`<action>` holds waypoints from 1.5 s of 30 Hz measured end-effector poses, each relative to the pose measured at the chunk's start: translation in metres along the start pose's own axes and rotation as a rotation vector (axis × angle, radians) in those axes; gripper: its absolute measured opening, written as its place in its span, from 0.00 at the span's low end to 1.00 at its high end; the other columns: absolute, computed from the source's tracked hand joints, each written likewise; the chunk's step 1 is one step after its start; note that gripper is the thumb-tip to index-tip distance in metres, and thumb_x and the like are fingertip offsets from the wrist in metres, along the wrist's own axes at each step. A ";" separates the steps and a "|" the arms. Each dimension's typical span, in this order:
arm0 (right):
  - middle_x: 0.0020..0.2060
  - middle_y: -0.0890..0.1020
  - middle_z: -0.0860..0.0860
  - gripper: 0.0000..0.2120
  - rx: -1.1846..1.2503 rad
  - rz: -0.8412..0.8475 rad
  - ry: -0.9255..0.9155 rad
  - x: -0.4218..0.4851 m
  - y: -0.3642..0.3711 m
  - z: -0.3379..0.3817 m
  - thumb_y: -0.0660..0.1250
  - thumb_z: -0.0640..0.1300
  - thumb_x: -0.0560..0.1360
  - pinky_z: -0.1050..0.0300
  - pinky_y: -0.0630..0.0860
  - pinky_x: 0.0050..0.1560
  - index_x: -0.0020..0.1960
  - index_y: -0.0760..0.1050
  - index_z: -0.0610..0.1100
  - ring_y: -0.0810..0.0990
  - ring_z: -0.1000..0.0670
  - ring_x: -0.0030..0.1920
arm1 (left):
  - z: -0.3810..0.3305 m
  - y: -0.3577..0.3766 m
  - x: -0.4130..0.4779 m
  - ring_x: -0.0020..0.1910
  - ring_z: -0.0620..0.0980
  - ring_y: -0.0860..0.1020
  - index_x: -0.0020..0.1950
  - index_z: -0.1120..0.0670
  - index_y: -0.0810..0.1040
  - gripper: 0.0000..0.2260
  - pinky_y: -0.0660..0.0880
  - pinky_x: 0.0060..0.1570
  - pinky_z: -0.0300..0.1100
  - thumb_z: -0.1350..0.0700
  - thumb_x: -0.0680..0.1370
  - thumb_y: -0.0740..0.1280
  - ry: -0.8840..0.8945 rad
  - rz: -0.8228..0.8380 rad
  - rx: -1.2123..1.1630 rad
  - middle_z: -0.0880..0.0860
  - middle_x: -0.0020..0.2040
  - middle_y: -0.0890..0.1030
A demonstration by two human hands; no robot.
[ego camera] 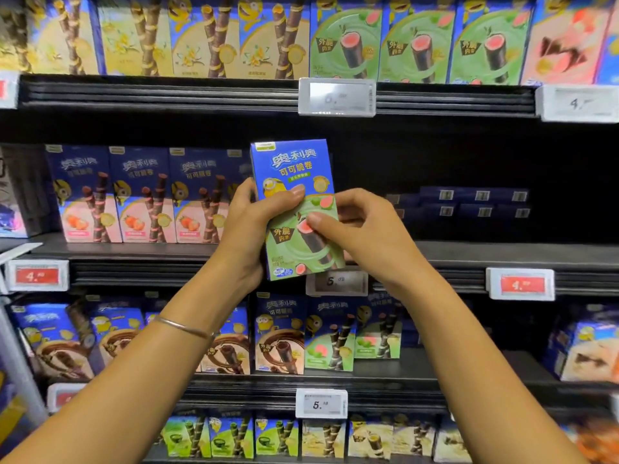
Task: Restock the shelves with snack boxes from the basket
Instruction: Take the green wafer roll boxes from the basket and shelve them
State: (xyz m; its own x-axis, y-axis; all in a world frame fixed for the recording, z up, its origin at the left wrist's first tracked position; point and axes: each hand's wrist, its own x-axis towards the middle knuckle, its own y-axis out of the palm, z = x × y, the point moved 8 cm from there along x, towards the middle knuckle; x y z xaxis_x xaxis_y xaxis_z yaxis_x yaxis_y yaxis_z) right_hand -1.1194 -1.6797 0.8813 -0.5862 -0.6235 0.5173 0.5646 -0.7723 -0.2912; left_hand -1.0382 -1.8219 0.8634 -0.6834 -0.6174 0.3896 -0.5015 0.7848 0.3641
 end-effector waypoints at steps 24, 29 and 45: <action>0.52 0.84 0.45 0.21 -0.314 -0.295 0.236 0.071 -0.102 -0.098 0.77 0.52 0.70 0.43 0.81 0.54 0.58 0.78 0.42 0.83 0.44 0.52 | -0.026 -0.025 -0.004 0.45 0.48 0.89 0.68 0.57 0.77 0.22 0.83 0.36 0.39 0.40 0.85 0.63 0.126 -0.289 0.210 0.49 0.49 0.90; 0.55 0.82 0.38 0.13 -0.565 -0.242 0.290 0.100 -0.088 -0.104 0.66 0.42 0.75 0.44 0.80 0.57 0.56 0.79 0.36 0.81 0.37 0.55 | -0.027 -0.022 -0.002 0.42 0.46 0.88 0.64 0.55 0.79 0.19 0.82 0.34 0.38 0.41 0.85 0.64 0.153 -0.280 0.205 0.47 0.46 0.89; 0.64 0.80 0.38 0.21 -0.709 -0.187 0.340 0.151 -0.061 -0.109 0.69 0.48 0.78 0.46 0.75 0.65 0.66 0.77 0.36 0.78 0.36 0.65 | -0.023 -0.027 0.005 0.44 0.48 0.89 0.67 0.55 0.78 0.21 0.83 0.36 0.40 0.39 0.85 0.63 0.093 -0.261 0.227 0.49 0.49 0.89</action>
State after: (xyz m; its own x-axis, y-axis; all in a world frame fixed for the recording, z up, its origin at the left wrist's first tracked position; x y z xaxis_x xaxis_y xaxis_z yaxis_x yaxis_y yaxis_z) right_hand -1.3059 -1.7401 0.8896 -0.8437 -0.3912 0.3675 0.0042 -0.6895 -0.7243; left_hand -1.0157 -1.8472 0.8745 -0.4704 -0.7929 0.3875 -0.7652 0.5851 0.2684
